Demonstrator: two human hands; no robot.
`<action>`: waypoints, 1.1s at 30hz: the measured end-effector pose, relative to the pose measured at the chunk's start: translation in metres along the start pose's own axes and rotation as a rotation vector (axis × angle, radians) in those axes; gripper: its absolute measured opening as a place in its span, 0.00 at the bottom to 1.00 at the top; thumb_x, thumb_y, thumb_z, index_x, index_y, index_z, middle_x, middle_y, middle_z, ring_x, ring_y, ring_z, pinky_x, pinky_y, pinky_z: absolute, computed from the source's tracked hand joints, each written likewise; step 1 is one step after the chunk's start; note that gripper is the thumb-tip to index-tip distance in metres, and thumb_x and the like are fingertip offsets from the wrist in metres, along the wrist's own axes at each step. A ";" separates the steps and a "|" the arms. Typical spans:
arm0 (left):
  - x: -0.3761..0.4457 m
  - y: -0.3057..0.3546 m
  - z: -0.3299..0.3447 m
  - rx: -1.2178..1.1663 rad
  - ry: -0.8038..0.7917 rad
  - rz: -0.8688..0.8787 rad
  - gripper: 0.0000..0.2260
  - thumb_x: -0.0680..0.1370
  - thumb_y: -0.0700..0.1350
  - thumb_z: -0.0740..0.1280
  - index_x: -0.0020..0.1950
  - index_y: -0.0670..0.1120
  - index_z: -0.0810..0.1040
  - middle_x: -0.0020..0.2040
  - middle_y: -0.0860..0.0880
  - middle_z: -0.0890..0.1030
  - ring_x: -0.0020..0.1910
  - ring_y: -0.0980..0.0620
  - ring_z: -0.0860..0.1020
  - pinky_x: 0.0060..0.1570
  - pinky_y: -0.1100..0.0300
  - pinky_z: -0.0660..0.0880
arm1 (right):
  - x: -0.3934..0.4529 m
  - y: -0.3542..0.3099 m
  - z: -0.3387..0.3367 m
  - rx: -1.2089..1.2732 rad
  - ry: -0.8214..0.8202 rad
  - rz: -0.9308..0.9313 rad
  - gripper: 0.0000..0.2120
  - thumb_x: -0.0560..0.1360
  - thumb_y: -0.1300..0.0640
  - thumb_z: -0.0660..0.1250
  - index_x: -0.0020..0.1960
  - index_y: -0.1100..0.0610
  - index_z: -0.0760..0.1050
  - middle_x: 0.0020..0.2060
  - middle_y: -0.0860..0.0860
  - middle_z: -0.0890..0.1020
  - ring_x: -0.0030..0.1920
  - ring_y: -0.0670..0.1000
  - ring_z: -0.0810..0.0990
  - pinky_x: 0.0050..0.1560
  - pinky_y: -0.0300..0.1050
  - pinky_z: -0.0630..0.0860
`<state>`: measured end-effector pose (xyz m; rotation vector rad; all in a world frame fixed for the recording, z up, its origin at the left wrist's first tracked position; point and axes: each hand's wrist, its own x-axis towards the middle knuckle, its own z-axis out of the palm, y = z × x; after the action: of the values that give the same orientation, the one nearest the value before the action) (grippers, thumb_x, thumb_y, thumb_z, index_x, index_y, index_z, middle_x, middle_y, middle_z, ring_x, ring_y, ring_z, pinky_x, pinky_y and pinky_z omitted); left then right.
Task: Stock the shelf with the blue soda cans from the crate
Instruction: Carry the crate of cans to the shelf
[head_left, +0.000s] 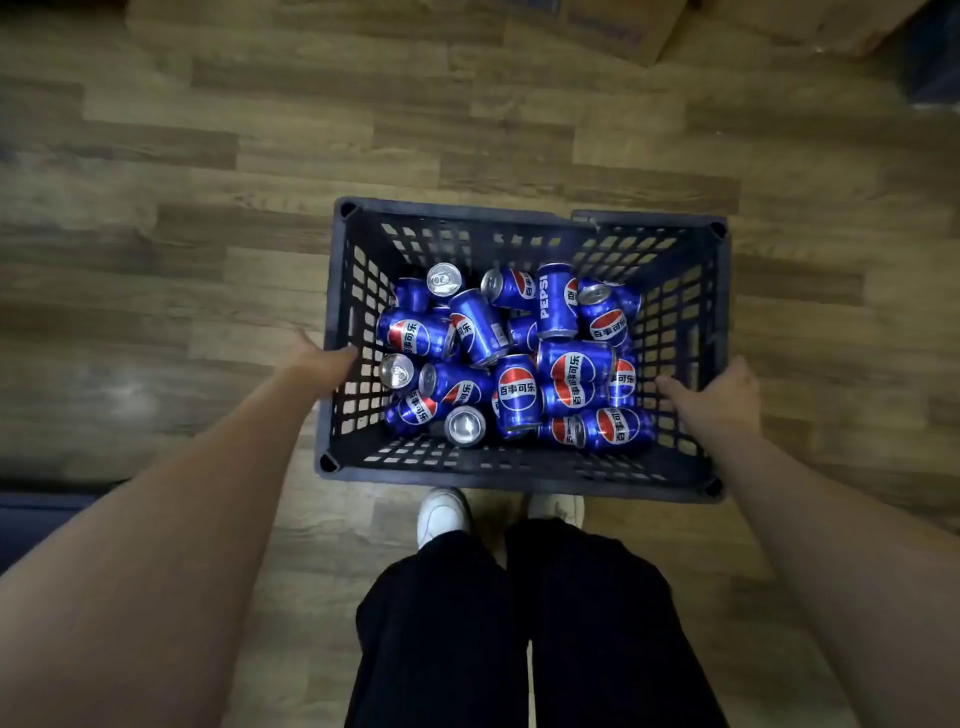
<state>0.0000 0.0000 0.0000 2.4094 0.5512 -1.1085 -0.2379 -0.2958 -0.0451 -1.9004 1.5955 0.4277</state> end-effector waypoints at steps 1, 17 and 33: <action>0.008 -0.003 0.003 -0.020 0.006 -0.001 0.32 0.79 0.46 0.64 0.77 0.42 0.50 0.72 0.38 0.64 0.70 0.40 0.65 0.66 0.47 0.64 | 0.004 0.003 0.006 0.031 0.030 0.019 0.44 0.69 0.45 0.74 0.74 0.64 0.56 0.71 0.61 0.65 0.71 0.61 0.63 0.70 0.59 0.63; 0.081 -0.020 0.017 -0.407 -0.304 0.089 0.39 0.73 0.73 0.43 0.62 0.43 0.72 0.53 0.41 0.78 0.48 0.45 0.76 0.49 0.52 0.74 | 0.039 0.005 0.023 0.385 0.134 0.148 0.32 0.74 0.35 0.61 0.69 0.56 0.66 0.61 0.55 0.75 0.61 0.60 0.74 0.55 0.51 0.70; 0.102 -0.024 0.006 -0.491 -0.568 0.035 0.46 0.66 0.79 0.45 0.66 0.46 0.72 0.57 0.40 0.81 0.58 0.40 0.79 0.56 0.41 0.71 | 0.076 0.006 -0.007 0.575 -0.450 0.175 0.27 0.73 0.34 0.61 0.57 0.55 0.76 0.51 0.57 0.82 0.51 0.54 0.81 0.49 0.48 0.73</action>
<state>0.0451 0.0350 -0.0880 1.5908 0.5054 -1.3761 -0.2277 -0.3592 -0.0876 -1.1449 1.3888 0.3813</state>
